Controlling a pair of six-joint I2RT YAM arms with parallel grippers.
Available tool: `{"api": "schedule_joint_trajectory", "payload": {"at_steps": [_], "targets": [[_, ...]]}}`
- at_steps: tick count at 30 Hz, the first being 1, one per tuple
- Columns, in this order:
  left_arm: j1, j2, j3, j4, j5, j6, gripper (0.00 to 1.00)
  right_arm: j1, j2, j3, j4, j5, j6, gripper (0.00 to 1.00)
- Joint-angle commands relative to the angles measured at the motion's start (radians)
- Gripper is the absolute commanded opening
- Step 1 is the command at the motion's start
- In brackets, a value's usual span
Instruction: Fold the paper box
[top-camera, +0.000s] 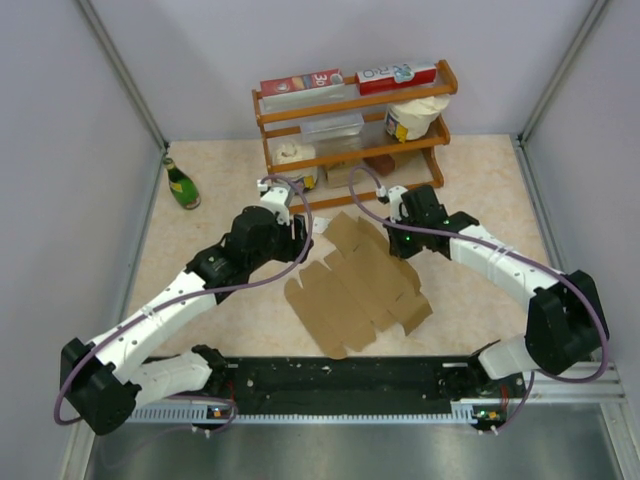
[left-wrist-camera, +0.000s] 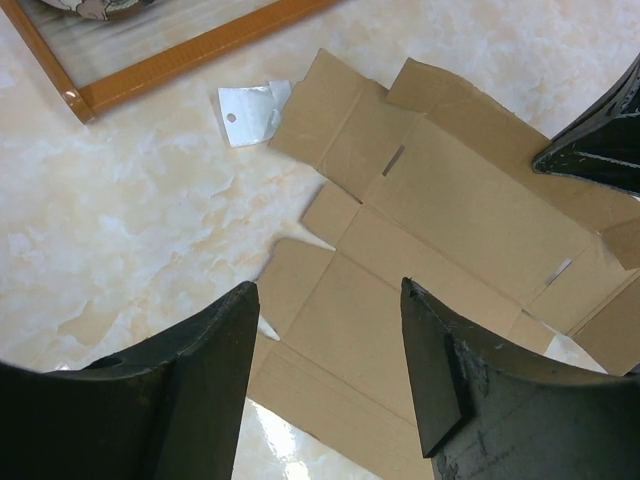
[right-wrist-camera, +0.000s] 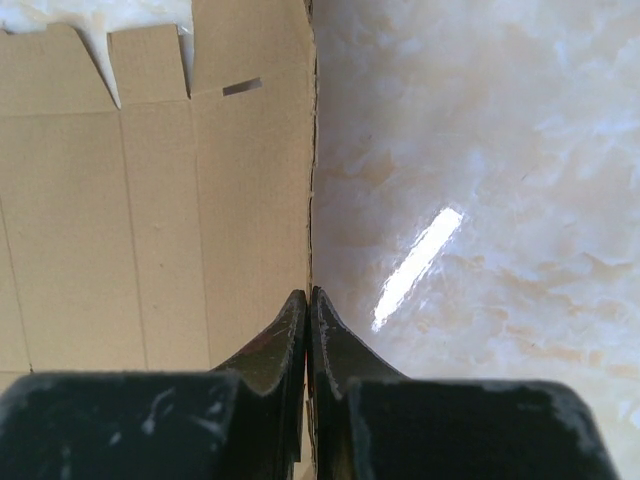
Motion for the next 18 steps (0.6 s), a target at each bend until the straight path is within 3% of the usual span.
{"api": "schedule_joint_trajectory", "payload": {"at_steps": [1, 18], "targets": [[0.005, -0.036, -0.010, 0.022, 0.003, 0.001, 0.63, 0.005, -0.057, -0.047, 0.082, 0.012, 0.084, 0.00], [0.010, -0.096, -0.026, -0.006, -0.043, -0.011, 0.63, 0.005, -0.063, -0.047, 0.179, -0.077, 0.203, 0.00]]}}
